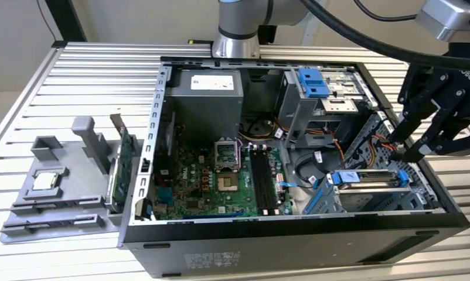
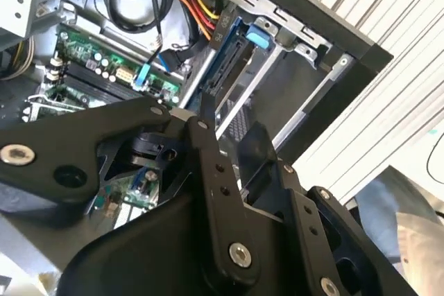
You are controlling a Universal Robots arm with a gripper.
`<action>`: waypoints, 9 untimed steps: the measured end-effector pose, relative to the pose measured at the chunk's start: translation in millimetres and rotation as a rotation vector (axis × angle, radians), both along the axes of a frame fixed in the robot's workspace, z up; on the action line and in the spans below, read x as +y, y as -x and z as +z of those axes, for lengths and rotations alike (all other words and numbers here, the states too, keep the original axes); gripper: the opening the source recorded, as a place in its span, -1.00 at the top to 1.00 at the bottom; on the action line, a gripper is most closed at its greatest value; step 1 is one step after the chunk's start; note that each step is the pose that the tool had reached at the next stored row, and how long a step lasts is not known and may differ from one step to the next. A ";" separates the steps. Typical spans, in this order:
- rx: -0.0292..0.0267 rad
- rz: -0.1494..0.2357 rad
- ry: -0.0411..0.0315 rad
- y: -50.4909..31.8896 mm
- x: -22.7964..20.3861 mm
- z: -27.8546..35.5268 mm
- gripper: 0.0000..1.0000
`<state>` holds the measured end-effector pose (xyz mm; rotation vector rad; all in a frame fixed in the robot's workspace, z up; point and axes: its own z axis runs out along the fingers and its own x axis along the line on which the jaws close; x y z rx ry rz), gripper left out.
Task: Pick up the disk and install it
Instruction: 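Insert the disk into the insertion slot, then insert the first disk wire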
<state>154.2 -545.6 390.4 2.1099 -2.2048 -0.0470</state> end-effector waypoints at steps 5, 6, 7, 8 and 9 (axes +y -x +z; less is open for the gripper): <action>0.0104 0.004 -0.0004 -13.2 0.6 -3.8 -1.00; 0.0130 0.006 -0.0007 -13.2 0.6 -4.2 -1.00; 0.0148 0.008 -0.0009 -13.0 0.6 -4.7 -1.00; 0.0159 0.011 -0.0010 -12.9 0.6 -5.6 -1.00; 0.0163 0.013 -0.0012 -12.9 0.5 -6.7 -1.00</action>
